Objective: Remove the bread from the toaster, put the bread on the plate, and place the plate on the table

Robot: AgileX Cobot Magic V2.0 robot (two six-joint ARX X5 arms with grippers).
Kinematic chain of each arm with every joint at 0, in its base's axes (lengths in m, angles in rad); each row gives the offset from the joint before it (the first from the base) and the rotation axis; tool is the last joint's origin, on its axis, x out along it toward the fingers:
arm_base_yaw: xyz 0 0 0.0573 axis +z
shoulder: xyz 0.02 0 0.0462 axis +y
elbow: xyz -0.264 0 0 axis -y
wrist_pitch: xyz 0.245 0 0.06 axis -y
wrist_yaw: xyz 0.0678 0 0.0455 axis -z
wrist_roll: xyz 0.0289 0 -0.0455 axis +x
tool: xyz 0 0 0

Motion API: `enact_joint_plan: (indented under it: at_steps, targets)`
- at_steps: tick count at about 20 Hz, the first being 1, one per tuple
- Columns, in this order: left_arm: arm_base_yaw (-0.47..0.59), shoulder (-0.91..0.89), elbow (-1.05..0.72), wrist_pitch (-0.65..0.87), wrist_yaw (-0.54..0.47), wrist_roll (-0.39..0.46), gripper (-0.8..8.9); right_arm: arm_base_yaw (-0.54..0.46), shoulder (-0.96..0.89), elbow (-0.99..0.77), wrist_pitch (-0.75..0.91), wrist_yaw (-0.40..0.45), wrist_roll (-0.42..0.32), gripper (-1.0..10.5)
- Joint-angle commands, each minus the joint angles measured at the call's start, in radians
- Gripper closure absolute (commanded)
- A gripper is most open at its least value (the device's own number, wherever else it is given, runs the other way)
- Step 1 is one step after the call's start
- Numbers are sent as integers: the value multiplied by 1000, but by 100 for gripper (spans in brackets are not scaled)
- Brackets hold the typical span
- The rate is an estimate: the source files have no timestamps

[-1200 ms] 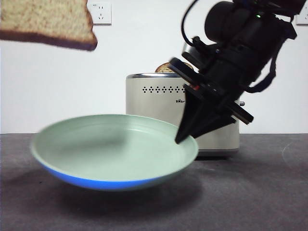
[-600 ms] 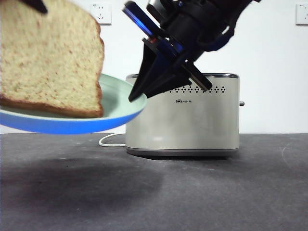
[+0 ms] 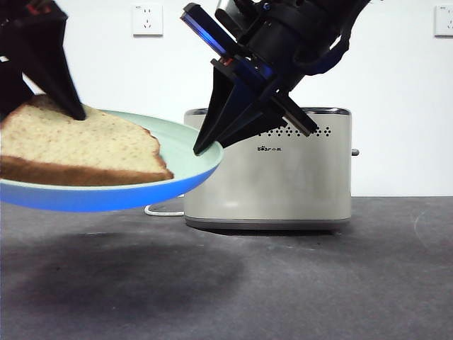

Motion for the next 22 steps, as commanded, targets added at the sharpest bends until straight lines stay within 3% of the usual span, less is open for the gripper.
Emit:
enact_joint_plan:
  at_steps: [1, 9, 20, 21, 22]
  targets:
    - [2, 3, 4, 1, -7, 22, 341, 1, -3, 9, 15, -14, 6, 958]
    - [1, -27, 63, -40, 1, 23, 341, 1, -3, 9, 10, -10, 8, 958]
    - [2, -144, 407, -279, -27, 101, 348, -43, -3, 9, -40, 46, 11, 958]
    - [1, -173, 414, -286, -27, 101, 379, -64, -3, 9, -43, 46, 16, 958]
    - [1, -215, 414, -296, -27, 100, 476, -93, -3, 9, -45, 45, 20, 958]
